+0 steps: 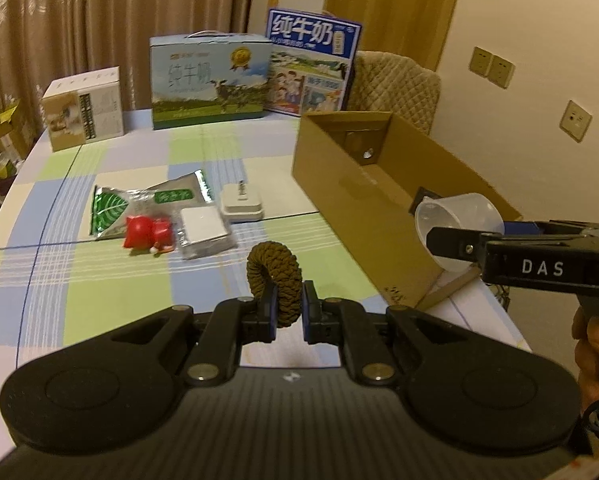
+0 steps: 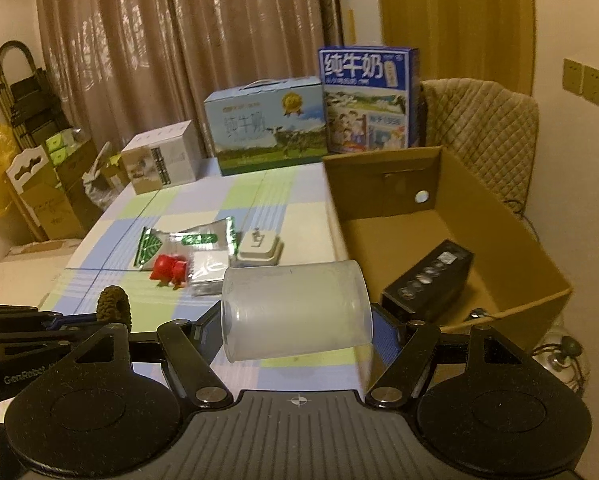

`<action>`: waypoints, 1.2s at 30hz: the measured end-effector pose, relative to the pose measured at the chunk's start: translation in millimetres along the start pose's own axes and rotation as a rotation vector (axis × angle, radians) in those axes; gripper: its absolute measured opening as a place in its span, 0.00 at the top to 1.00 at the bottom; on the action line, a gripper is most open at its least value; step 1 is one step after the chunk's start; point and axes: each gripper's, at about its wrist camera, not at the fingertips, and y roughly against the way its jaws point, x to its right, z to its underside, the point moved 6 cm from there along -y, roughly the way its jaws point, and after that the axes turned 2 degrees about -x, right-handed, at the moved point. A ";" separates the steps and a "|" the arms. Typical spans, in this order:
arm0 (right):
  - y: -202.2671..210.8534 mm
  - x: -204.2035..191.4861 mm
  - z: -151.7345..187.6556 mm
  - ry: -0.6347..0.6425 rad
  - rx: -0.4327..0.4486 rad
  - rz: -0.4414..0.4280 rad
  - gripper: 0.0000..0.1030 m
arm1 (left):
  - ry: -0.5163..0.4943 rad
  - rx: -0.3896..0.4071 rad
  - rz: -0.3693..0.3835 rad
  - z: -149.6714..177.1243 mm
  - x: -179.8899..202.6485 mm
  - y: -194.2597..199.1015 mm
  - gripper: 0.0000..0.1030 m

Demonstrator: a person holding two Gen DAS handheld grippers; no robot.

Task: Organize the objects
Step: 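Carry the brown ring and clear container over the cardboard box with both tools, then open the left tool to drop the ring while the right tool releases the container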

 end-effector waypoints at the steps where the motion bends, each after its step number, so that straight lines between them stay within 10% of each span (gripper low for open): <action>1: 2.9 4.1 -0.5 -0.003 0.004 0.007 0.32 | -0.007 0.001 0.005 -1.9 4.2 -0.3 0.92; 33: -1.0 174.6 -50.7 -0.139 0.038 0.167 0.32 | -0.141 -0.055 0.229 -94.7 150.7 -123.0 0.90; 36: -7.0 182.6 -53.3 -0.148 0.034 0.172 0.32 | -0.150 -0.075 0.213 -96.7 155.0 -138.4 0.60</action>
